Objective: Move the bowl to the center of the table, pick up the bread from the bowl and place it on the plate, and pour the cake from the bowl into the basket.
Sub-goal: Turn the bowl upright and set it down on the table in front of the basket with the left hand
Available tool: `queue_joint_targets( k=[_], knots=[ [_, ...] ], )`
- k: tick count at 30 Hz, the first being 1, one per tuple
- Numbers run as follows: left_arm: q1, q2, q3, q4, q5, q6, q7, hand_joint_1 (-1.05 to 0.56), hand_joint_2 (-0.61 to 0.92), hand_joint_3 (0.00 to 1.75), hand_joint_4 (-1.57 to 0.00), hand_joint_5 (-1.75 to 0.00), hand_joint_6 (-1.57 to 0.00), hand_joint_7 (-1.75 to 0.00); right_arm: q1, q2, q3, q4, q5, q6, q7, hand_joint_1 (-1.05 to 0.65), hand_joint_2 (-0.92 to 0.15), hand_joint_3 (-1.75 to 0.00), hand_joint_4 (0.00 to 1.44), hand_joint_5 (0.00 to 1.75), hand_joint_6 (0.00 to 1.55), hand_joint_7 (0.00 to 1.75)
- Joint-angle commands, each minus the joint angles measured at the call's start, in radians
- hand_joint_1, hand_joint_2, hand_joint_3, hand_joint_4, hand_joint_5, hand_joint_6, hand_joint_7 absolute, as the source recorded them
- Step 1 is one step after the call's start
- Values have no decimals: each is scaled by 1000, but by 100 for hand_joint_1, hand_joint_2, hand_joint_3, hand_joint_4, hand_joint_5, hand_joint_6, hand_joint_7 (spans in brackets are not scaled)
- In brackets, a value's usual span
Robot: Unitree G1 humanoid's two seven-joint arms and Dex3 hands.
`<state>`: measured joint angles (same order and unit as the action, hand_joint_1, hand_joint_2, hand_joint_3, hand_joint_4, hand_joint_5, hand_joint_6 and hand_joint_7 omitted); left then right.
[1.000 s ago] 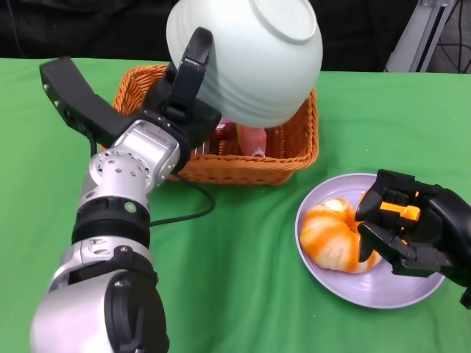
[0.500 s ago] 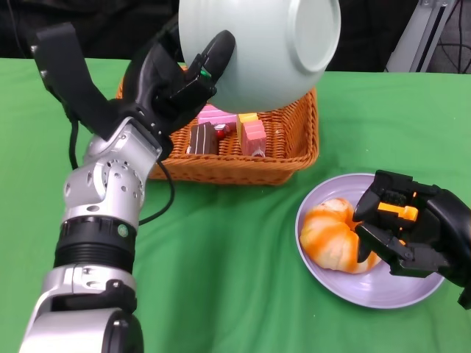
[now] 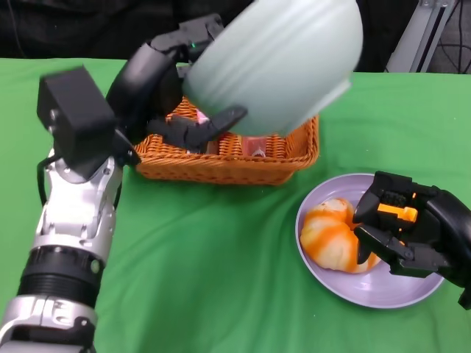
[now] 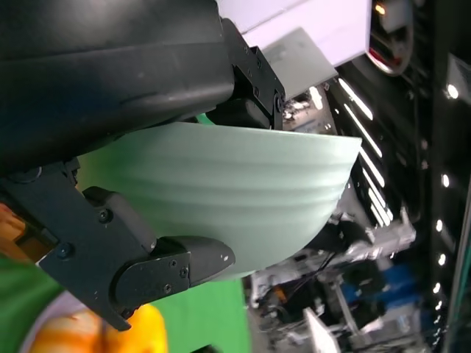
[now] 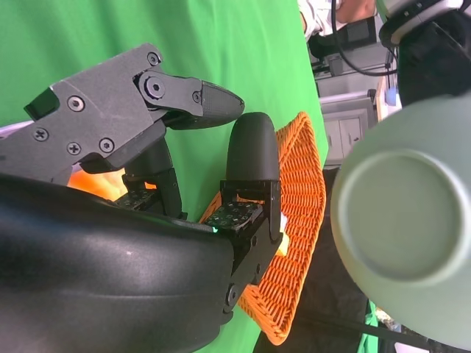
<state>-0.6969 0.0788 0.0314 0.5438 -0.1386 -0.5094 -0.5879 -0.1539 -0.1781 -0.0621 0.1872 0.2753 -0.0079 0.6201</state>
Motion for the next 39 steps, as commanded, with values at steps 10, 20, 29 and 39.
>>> queue_joint_targets(
  k=[10,20,29,39],
  knots=[
    [27,165,-63,103,374,-469,208,-16,57,109,-77,-175,-65,-157,-6,-12,1,-7,-8,-14,-17,-37,-69,-59,62,162,56,144],
    [6,298,-101,201,794,-675,631,-19,58,101,-80,-168,-77,-136,-13,-11,-2,7,-3,-21,-9,-38,-67,-63,62,163,56,143],
    [24,412,-235,237,1137,-705,1115,-22,67,87,-78,-174,-76,-138,-17,-9,-5,15,6,-16,-9,-36,-66,-63,63,163,57,143],
    [68,524,-429,262,1298,-685,1453,-17,61,93,-79,-175,-77,-144,-29,-11,-6,34,-2,-32,-10,-36,-64,-69,62,163,56,143]
  ],
)
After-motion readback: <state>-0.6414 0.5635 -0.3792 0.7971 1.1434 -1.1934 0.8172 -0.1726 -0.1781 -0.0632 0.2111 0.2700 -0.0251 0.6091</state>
